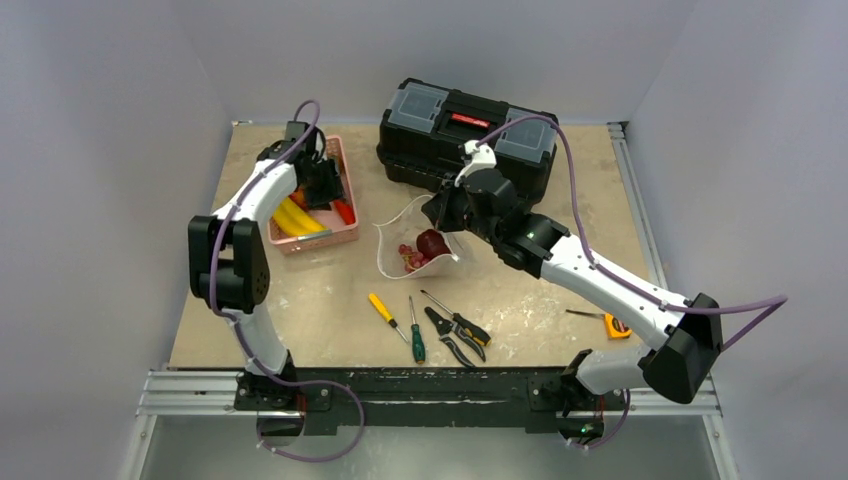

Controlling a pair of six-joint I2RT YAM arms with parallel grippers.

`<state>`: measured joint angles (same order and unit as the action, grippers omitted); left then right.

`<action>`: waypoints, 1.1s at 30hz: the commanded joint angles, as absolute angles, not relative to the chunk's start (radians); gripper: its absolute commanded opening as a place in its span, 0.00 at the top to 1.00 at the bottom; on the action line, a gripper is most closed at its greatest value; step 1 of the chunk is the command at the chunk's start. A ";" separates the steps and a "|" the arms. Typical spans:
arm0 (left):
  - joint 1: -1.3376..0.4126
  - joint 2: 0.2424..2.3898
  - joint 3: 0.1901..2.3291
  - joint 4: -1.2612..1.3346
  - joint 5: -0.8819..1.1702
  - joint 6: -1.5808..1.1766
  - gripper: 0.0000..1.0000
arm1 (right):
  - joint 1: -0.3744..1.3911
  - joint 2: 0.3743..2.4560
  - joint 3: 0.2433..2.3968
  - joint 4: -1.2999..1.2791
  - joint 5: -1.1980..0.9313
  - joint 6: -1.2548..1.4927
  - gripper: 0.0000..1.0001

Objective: Place the food in the zip-top bag and seal the zipper

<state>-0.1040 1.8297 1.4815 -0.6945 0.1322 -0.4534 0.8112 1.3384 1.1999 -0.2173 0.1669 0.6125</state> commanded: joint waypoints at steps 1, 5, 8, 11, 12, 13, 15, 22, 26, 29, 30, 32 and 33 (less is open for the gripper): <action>-0.094 1.852 1.545 -0.723 0.098 -0.457 0.56 | 0.811 1.295 1.198 -0.185 0.193 0.614 1.00; -0.080 1.896 1.557 -0.720 0.116 -0.471 0.61 | 0.812 1.296 1.201 -0.187 0.189 0.614 1.00; -0.078 1.948 1.572 -0.704 0.162 -0.473 0.59 | 0.811 1.304 1.208 -0.187 0.183 0.613 1.00; -0.078 1.982 1.579 -0.711 0.157 -0.489 0.56 | 0.811 1.315 1.212 -0.184 0.172 0.618 1.00; -0.078 1.988 1.579 -0.712 0.146 -0.489 0.56 | 0.811 1.315 1.213 -0.184 0.169 0.619 1.00; -0.078 1.994 1.577 -0.712 0.130 -0.488 0.57 | 0.811 1.316 1.213 -0.182 0.168 0.620 1.00; -0.078 2.005 1.575 -0.714 0.127 -0.494 0.56 | 0.811 1.319 1.213 -0.179 0.165 0.621 1.00; -0.083 2.022 1.560 -0.695 0.127 -0.509 0.48 | 0.811 1.322 1.209 -0.172 0.161 0.623 1.00; -0.094 2.037 1.592 -0.763 0.079 -0.542 0.48 | 0.811 1.327 1.204 -0.167 0.153 0.627 1.00; -0.114 2.048 1.605 -0.807 0.083 -0.600 0.48 | 0.811 1.327 1.206 -0.167 0.154 0.629 1.00; -0.124 2.049 1.605 -0.819 0.062 -0.615 0.48 | 0.811 1.325 1.207 -0.168 0.154 0.629 1.00; -0.137 2.043 1.600 -0.825 0.026 -0.624 0.48 | 0.812 1.319 1.209 -0.171 0.159 0.629 1.00; -0.140 2.039 1.594 -0.822 0.019 -0.625 0.48 | 0.811 1.315 1.207 -0.171 0.162 0.629 1.00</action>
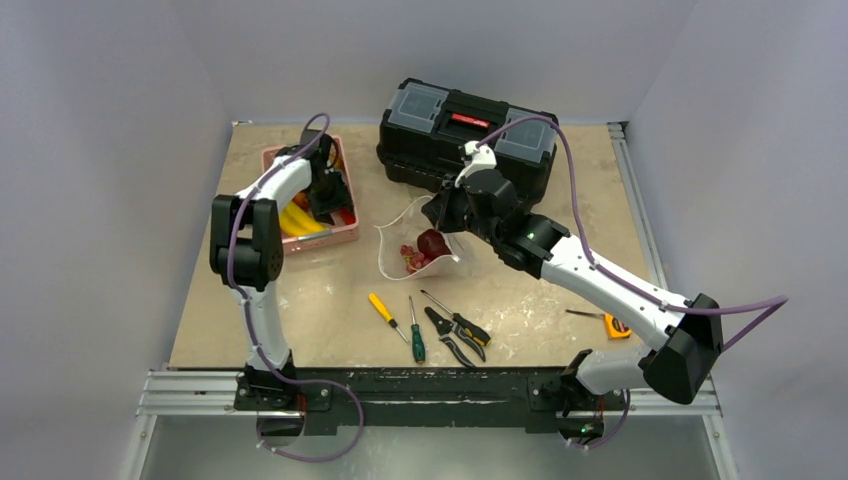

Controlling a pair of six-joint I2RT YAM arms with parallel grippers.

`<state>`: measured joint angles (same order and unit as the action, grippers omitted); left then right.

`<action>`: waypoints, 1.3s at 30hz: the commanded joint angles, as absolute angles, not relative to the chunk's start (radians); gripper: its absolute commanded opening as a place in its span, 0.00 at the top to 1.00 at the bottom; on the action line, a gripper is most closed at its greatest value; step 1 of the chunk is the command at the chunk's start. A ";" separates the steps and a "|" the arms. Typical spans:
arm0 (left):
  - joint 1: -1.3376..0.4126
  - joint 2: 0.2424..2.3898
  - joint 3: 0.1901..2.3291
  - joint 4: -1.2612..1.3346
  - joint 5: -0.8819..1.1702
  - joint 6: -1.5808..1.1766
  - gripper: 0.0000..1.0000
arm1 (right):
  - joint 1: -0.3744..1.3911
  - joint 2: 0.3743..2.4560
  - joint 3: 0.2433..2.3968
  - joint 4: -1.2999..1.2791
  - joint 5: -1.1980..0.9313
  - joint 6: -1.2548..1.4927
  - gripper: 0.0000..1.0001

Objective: Place the food in the zip-top bag and seal the zipper

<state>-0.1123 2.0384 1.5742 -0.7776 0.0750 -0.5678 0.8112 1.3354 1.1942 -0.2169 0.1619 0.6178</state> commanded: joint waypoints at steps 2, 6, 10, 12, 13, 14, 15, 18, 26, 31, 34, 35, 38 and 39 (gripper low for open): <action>-0.146 2.038 1.589 -0.826 0.004 -0.626 0.50 | 0.811 1.305 1.198 -0.165 0.165 0.629 1.00; -0.164 2.074 1.651 -0.906 -0.010 -0.613 0.49 | 0.811 1.303 1.192 -0.164 0.164 0.628 1.00; -0.176 2.080 1.662 -0.937 -0.027 -0.614 0.52 | 0.812 1.295 1.195 -0.171 0.166 0.627 1.00; -0.178 2.074 1.652 -0.934 -0.020 -0.603 0.55 | 0.812 1.281 1.195 -0.174 0.177 0.626 1.00; -0.178 2.065 1.632 -0.927 -0.020 -0.607 0.57 | 0.812 1.276 1.194 -0.176 0.182 0.625 1.00; -0.178 2.051 1.618 -0.909 -0.020 -0.611 0.59 | 0.811 1.271 1.194 -0.177 0.185 0.624 1.00; -0.178 2.038 1.591 -0.893 -0.015 -0.607 0.61 | 0.811 1.267 1.196 -0.181 0.189 0.621 1.00; -0.178 2.015 1.561 -0.901 -0.005 -0.608 0.65 | 0.811 1.257 1.198 -0.189 0.202 0.615 1.00; -0.170 1.855 1.329 -0.829 0.051 -0.699 0.76 | 0.812 1.234 1.184 -0.186 0.208 0.608 1.00; -0.166 1.709 1.145 -0.780 0.038 -0.732 0.75 | 0.811 1.220 1.161 -0.170 0.219 0.597 1.00; -0.164 1.633 1.089 -0.762 0.037 -0.715 0.67 | 0.811 1.221 1.144 -0.151 0.223 0.593 1.00; -0.165 1.622 1.100 -0.769 0.039 -0.708 0.63 | 0.811 1.226 1.144 -0.149 0.220 0.591 1.00; -0.158 1.606 1.163 -0.786 0.050 -0.684 0.52 | 0.811 1.235 1.147 -0.152 0.208 0.589 1.00; -0.152 1.609 1.188 -0.787 0.056 -0.676 0.50 | 0.811 1.234 1.144 -0.154 0.206 0.590 1.00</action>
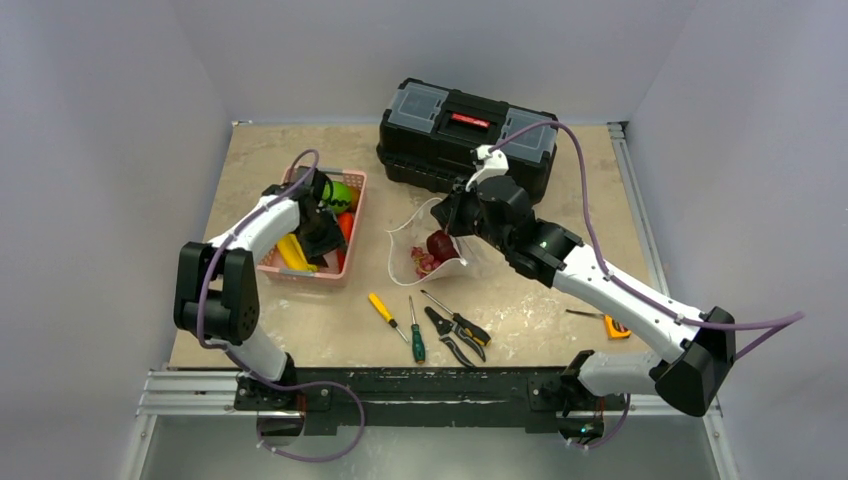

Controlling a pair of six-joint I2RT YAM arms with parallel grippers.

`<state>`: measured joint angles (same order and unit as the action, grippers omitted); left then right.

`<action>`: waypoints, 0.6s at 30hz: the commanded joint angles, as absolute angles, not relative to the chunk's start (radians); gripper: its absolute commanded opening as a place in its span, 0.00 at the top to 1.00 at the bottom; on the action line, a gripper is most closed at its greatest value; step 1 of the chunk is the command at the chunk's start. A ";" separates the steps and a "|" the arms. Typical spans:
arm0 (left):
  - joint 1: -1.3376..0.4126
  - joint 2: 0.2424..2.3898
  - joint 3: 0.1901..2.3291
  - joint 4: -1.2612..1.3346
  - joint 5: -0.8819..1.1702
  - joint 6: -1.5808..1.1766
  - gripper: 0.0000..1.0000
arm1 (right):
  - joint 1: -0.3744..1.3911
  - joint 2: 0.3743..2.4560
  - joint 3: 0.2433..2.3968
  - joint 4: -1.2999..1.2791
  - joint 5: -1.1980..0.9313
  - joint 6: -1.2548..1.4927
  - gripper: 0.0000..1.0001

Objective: Place the food in the zip-top bag and seal the zipper

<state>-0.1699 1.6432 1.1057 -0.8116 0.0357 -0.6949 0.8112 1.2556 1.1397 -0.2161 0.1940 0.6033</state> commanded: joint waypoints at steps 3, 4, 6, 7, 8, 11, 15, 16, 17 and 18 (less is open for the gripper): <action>-0.127 1.645 1.261 -0.772 0.086 -0.652 0.44 | 0.811 1.220 1.135 -0.153 0.207 0.595 1.00; -0.119 1.664 1.282 -0.760 0.106 -0.645 0.43 | 0.812 1.215 1.131 -0.152 0.206 0.597 1.00; -0.111 1.710 1.333 -0.760 0.111 -0.622 0.42 | 0.812 1.208 1.129 -0.154 0.206 0.601 1.00; -0.109 1.735 1.358 -0.765 0.102 -0.608 0.41 | 0.811 1.207 1.129 -0.156 0.206 0.601 1.00; -0.109 1.760 1.378 -0.769 0.101 -0.595 0.40 | 0.812 1.206 1.131 -0.160 0.208 0.601 1.00; -0.110 1.809 1.392 -0.767 0.116 -0.575 0.40 | 0.811 1.204 1.130 -0.164 0.212 0.601 1.00; -0.115 1.848 1.378 -0.766 0.112 -0.570 0.39 | 0.812 1.213 1.130 -0.164 0.208 0.605 1.00; -0.122 1.857 1.386 -0.780 0.102 -0.571 0.39 | 0.813 1.214 1.130 -0.163 0.205 0.608 1.00; -0.135 1.865 1.394 -0.794 0.077 -0.573 0.38 | 0.812 1.216 1.131 -0.160 0.199 0.611 1.00; -0.147 1.871 1.401 -0.814 0.052 -0.584 0.37 | 0.811 1.219 1.131 -0.160 0.195 0.611 1.00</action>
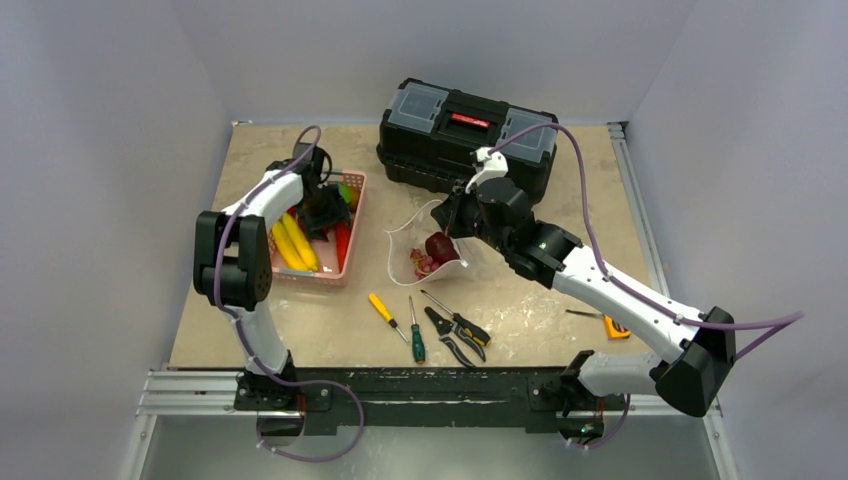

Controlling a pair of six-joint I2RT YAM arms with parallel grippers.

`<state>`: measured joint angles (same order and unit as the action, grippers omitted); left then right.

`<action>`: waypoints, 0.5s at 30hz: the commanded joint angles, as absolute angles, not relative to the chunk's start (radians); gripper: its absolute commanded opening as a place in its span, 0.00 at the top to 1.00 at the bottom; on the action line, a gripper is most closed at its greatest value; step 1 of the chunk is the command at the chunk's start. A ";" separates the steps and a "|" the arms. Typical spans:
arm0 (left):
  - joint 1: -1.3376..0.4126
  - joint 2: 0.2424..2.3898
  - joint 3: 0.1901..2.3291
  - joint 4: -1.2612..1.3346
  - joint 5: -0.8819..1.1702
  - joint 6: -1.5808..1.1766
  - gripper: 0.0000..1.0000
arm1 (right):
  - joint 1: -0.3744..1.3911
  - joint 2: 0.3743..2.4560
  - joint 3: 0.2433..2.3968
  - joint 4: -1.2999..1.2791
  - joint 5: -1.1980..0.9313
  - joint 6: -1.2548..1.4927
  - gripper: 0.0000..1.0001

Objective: Place the food in the zip-top bag and seal the zipper

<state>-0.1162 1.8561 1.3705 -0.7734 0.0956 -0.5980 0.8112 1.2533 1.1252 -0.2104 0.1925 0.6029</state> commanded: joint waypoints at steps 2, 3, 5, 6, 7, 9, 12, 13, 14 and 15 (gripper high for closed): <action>-0.174 1.877 1.403 -0.830 0.018 -0.608 0.37 | 0.812 1.221 1.133 -0.161 0.189 0.614 1.00; -0.182 1.878 1.391 -0.826 0.007 -0.625 0.37 | 0.812 1.219 1.133 -0.161 0.189 0.615 1.00; -0.190 1.882 1.365 -0.807 0.011 -0.658 0.37 | 0.812 1.212 1.124 -0.156 0.187 0.619 1.00; -0.193 1.884 1.362 -0.808 0.006 -0.670 0.38 | 0.812 1.208 1.120 -0.153 0.186 0.623 1.00; -0.197 1.880 1.356 -0.794 0.004 -0.670 0.38 | 0.812 1.205 1.115 -0.149 0.184 0.625 1.00; -0.202 1.879 1.355 -0.784 0.004 -0.665 0.41 | 0.811 1.203 1.114 -0.152 0.176 0.626 1.00; -0.201 1.895 1.378 -0.794 0.004 -0.646 0.52 | 0.811 1.203 1.123 -0.167 0.173 0.623 1.00; -0.201 1.895 1.379 -0.794 0.004 -0.643 0.57 | 0.811 1.202 1.124 -0.166 0.175 0.622 1.00; -0.200 1.893 1.377 -0.788 0.003 -0.640 0.62 | 0.811 1.199 1.124 -0.164 0.175 0.622 1.00; -0.198 1.890 1.373 -0.780 0.007 -0.636 0.64 | 0.811 1.198 1.124 -0.164 0.175 0.624 1.00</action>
<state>-0.1997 1.8851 1.3613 -0.7979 0.0257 -0.6426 0.8112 1.2396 1.1103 -0.2111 0.1841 0.6109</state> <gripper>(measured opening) 0.413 0.003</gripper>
